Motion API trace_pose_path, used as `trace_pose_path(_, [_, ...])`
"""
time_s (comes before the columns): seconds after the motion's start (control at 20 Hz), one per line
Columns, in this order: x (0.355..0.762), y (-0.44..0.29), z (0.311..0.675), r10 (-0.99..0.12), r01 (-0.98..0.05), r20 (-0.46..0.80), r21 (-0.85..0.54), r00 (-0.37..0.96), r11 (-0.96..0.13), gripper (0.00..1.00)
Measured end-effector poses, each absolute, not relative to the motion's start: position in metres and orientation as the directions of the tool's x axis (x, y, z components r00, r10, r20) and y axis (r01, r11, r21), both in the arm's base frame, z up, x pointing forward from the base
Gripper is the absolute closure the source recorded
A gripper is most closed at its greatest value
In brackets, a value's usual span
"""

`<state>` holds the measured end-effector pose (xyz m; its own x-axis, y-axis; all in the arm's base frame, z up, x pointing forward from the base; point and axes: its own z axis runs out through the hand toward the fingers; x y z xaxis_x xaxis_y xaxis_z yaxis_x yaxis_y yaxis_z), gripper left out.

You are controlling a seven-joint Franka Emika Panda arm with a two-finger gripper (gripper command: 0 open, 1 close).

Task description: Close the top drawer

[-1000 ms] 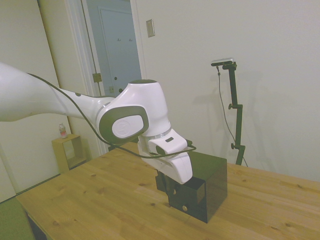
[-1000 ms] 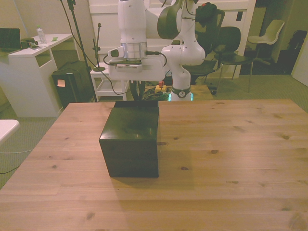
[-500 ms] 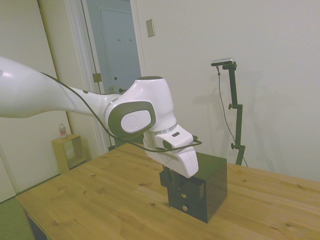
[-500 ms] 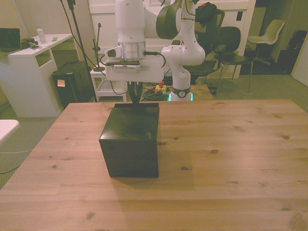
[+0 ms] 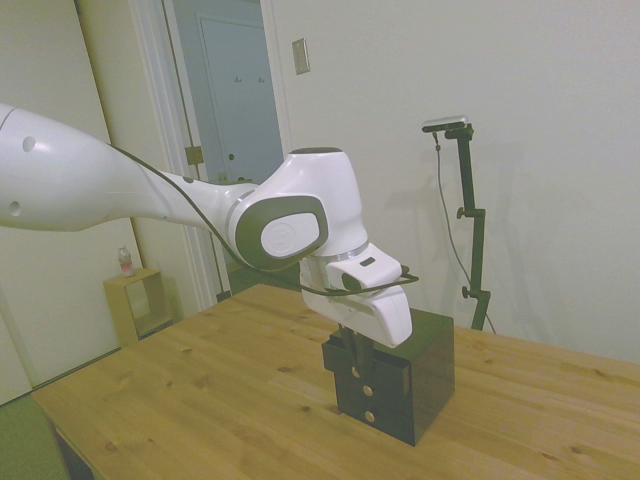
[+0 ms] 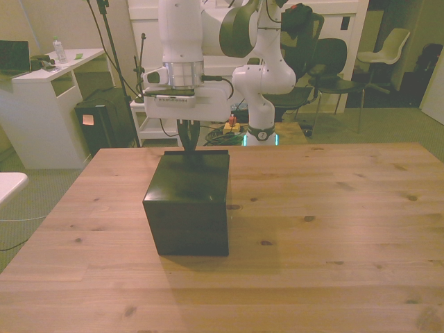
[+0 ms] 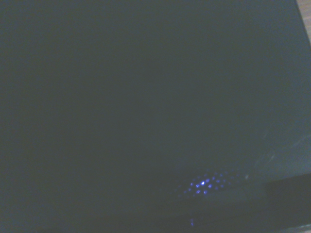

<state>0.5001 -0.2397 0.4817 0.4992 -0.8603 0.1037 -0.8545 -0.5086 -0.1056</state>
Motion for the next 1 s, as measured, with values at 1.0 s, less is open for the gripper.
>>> trace_pose_path(1.0, [0.522,-0.254,0.488,-0.854,-0.851,0.109,-0.091,0.509,-0.518,1.00])
